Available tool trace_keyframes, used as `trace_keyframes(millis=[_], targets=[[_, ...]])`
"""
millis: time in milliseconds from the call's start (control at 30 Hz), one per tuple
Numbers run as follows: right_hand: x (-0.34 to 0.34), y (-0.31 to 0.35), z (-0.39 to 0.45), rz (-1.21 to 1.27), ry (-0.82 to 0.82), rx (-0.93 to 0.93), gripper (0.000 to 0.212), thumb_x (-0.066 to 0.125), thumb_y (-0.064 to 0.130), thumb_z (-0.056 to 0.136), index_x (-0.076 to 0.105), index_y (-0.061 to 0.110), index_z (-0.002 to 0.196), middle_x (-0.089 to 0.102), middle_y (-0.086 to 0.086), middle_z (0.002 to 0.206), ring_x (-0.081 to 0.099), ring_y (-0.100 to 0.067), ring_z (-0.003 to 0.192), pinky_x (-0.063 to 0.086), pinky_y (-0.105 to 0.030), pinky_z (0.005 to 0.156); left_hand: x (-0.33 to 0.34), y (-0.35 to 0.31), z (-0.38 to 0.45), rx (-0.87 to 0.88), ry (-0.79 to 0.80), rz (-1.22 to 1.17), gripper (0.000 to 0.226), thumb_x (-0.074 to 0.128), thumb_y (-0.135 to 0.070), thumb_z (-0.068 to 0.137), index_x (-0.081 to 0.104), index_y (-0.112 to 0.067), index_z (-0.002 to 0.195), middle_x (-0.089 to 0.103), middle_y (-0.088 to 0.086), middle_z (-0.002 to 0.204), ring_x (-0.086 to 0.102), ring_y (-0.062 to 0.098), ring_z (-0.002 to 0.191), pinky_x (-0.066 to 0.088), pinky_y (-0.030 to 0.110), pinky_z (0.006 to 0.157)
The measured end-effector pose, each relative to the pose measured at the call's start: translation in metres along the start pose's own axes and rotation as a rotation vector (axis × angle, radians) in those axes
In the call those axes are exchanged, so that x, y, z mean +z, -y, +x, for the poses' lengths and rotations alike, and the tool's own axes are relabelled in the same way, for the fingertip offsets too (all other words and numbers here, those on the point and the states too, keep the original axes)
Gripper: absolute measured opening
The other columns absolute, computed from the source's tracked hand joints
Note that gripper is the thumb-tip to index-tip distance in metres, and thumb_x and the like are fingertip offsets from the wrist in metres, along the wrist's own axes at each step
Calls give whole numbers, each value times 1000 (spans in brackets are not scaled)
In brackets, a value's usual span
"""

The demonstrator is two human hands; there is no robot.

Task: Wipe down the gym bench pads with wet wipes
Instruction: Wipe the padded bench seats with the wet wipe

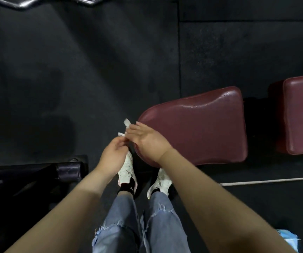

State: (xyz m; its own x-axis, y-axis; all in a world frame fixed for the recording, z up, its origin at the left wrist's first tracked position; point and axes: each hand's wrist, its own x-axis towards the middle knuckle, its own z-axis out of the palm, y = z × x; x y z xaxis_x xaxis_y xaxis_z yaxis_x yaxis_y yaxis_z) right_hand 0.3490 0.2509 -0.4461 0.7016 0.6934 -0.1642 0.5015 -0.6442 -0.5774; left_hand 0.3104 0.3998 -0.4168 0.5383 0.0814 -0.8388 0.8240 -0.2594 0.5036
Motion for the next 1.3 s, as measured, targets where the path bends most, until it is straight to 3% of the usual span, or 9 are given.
trace_keyframes(millis=[133,300,467,567,733,833,1000,1167,1300], targets=[[-43,-66,-37,-139,-91,-2,41,44,3,79,73,7,108,69,-11,118,66,-29,110,38,-39,108,5,6,-10,6,108,144,54,49,-10,86,53,-26,138,59,-3,134,53,9,126,38,34,113],[-110,-141,-141,-243,-313,586,44,43,-1,86,66,14,120,63,-6,129,59,-28,118,34,-35,113,14,7,-11,22,117,174,64,46,-8,87,44,-34,146,54,-4,140,48,5,130,36,27,109],[-85,-112,-122,-125,-615,1222,45,40,-3,90,61,16,124,61,-12,127,56,-38,118,44,-46,101,14,8,-12,29,107,182,66,46,-8,88,41,-36,148,51,-7,142,46,5,132,35,24,107],[-50,-69,-84,-11,-679,989,48,42,-4,82,63,15,121,62,-9,125,57,-31,115,43,-42,104,14,8,-11,29,93,199,66,45,-3,91,41,-36,148,48,-5,144,45,5,130,35,26,108],[-16,-21,-59,-62,-321,390,57,39,-6,78,61,9,129,64,-6,126,59,-25,117,29,-33,114,14,13,-10,38,95,190,68,48,-4,87,45,-37,146,53,-6,142,50,8,127,39,27,106],[-15,-29,-72,-104,-235,144,46,58,-8,79,65,4,122,66,-9,125,61,-28,117,39,-39,110,16,15,-13,52,107,168,74,50,-14,76,44,-45,143,55,-10,140,55,9,124,42,37,110],[-23,-30,-65,-20,-274,196,29,66,0,84,70,3,113,69,-9,113,63,-33,100,54,-39,85,21,16,-14,63,66,178,71,47,-1,87,46,-50,138,57,-28,128,59,5,116,44,41,109],[-17,-13,-51,271,-332,587,27,55,-8,83,65,3,106,59,-16,107,58,-36,94,51,-42,78,28,14,-17,66,30,170,67,49,-5,86,48,-52,134,59,-37,118,63,5,110,47,42,104],[-7,17,-43,185,11,372,36,48,7,94,56,7,129,55,-18,122,53,-37,114,49,-45,88,28,20,-14,67,7,169,66,51,-14,80,49,-56,131,67,-23,117,66,8,103,48,48,103]])
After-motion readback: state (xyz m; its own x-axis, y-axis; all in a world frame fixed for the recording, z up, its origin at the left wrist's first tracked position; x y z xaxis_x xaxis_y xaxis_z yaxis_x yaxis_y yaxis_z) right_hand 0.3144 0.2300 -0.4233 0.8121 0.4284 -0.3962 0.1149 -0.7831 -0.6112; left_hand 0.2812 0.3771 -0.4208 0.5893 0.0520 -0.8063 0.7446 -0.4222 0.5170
